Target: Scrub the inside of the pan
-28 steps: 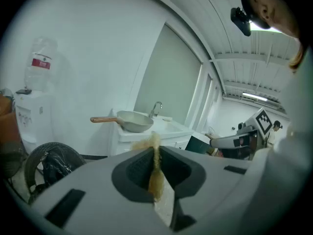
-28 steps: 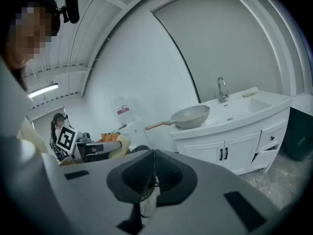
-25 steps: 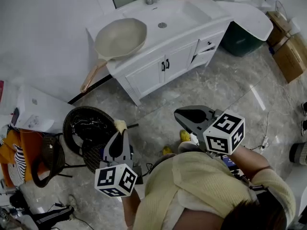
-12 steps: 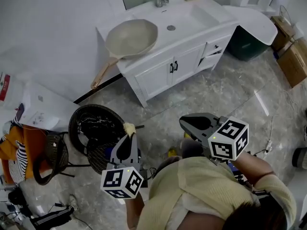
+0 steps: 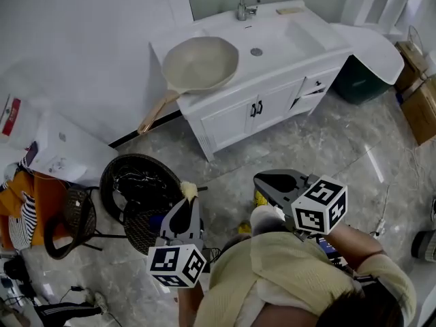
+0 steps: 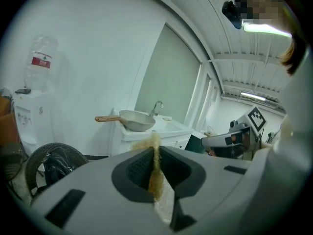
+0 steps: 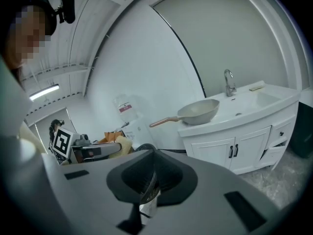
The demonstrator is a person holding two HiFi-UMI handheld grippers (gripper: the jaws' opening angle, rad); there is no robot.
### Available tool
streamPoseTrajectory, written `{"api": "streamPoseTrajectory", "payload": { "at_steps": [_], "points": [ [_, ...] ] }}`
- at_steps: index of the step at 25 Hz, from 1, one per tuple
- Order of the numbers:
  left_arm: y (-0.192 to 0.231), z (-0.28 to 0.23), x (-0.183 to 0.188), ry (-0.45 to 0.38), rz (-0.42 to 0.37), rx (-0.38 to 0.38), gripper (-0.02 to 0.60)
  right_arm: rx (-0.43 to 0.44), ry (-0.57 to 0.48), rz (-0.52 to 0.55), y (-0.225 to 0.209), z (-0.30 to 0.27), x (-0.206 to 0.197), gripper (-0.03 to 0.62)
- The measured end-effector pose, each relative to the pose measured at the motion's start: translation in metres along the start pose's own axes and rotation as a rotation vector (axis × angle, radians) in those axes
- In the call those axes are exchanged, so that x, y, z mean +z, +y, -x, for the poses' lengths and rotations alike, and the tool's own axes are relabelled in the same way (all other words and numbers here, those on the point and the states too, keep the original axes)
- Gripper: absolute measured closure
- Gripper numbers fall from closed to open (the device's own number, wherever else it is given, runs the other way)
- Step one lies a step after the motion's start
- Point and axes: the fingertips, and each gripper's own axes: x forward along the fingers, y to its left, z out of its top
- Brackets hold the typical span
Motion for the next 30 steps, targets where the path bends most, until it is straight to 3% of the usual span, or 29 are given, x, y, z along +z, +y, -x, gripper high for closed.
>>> {"api": "streamPoseTrajectory", "payload": {
  "at_steps": [16, 30],
  "points": [
    [-0.006, -0.099, 0.054, 0.008, -0.026, -0.025, 0.497, 0.053, 0.011, -0.005, -0.083, -0.039, 0.066, 0.564],
    [-0.031, -0.169, 0.089, -0.049, -0.049, 0.033, 0.497, 0.132, 0.057, 0.009, -0.152, -0.043, 0.091, 0.563]
  ]
}}
